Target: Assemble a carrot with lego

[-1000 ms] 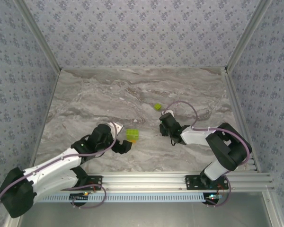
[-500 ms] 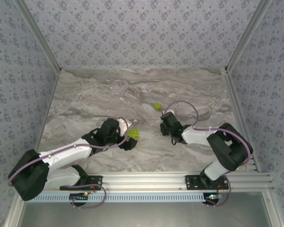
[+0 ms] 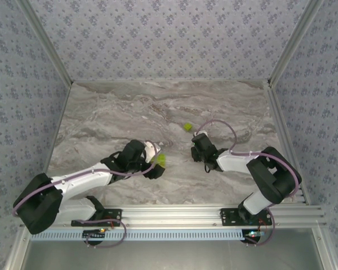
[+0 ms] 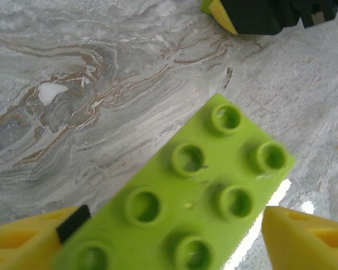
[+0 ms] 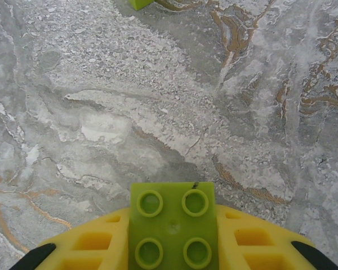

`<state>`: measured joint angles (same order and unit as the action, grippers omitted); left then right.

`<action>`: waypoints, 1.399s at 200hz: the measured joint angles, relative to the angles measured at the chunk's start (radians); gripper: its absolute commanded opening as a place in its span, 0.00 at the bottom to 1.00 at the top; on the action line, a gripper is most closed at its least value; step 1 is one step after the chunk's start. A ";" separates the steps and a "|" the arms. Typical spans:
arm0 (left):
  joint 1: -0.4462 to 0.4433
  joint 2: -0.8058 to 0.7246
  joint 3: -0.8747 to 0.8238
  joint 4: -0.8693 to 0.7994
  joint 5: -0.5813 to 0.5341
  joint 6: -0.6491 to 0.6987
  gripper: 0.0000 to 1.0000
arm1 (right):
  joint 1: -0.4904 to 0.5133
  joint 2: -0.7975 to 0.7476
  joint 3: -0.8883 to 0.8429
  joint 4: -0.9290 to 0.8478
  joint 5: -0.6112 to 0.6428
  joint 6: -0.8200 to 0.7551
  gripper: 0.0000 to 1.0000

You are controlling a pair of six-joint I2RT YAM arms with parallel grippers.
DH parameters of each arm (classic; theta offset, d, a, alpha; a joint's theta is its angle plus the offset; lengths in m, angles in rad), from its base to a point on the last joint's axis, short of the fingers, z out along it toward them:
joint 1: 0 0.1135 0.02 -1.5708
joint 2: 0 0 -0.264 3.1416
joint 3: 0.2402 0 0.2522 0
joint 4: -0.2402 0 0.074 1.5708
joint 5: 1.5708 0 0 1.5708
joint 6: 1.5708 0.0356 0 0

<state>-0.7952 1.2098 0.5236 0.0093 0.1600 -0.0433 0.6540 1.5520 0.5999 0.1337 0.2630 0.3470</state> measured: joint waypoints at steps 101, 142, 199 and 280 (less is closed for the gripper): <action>-0.010 0.024 0.008 0.003 0.054 0.006 0.86 | 0.000 0.000 -0.005 0.005 0.000 0.000 0.28; -0.018 0.051 0.025 0.005 0.050 0.010 0.86 | 0.000 0.000 -0.006 0.008 0.000 0.000 0.27; -0.019 0.084 0.052 0.013 0.050 0.020 0.75 | 0.000 0.000 -0.006 0.008 0.000 0.000 0.27; -0.019 0.127 0.061 0.018 0.057 0.026 0.65 | 0.000 0.000 -0.006 0.010 -0.004 0.000 0.27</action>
<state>-0.8139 1.3369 0.5846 0.0269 0.2173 -0.0177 0.6540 1.5520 0.5934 0.1432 0.2588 0.3466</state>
